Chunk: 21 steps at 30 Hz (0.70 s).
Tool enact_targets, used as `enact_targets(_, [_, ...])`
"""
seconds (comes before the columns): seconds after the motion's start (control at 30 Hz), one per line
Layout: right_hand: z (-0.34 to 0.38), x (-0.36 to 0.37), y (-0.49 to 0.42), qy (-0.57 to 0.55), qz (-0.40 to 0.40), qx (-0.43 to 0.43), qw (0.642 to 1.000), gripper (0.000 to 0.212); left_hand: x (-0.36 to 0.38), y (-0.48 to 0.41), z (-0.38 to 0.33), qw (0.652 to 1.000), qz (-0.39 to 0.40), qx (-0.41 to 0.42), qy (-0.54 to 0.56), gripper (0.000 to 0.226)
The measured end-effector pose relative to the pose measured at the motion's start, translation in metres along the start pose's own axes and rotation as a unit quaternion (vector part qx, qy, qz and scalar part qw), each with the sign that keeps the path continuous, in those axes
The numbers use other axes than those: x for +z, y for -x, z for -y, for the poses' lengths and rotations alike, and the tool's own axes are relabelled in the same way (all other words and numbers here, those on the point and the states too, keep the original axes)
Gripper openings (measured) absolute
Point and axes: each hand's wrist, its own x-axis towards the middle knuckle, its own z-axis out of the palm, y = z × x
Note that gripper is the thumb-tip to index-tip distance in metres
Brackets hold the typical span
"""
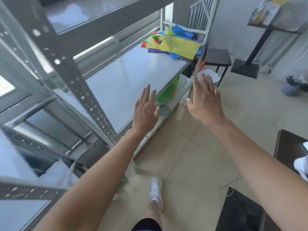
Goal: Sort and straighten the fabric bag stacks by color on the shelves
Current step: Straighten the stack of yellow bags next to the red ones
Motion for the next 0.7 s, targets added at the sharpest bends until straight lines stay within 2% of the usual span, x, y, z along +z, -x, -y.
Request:
enact_targets(0.2, [-0.062,0.036,-0.107,-0.013,0.038,0.013,0.999,0.076,0.078,-0.121,-0.005,0.999,0.024,-0.009,0.037,0.070])
enact_targets(0.47, [-0.155,0.061,-0.261,-0.019,0.049,0.008,0.999,0.072,0.154,-0.288,-0.047,0.997,0.069,-0.028,0.034,0.074])
enact_targets(0.63, [-0.222,0.092,-0.360,-0.043,0.080,-0.009,0.996,0.076,0.215,-0.371,-0.069,0.990,0.113,-0.082,0.010,0.079])
enact_targets(0.7, [-0.248,0.100,-0.398,-0.061,0.095,-0.025,0.993,0.079,0.236,-0.399,-0.074,0.990,0.103,-0.093,-0.005,0.073])
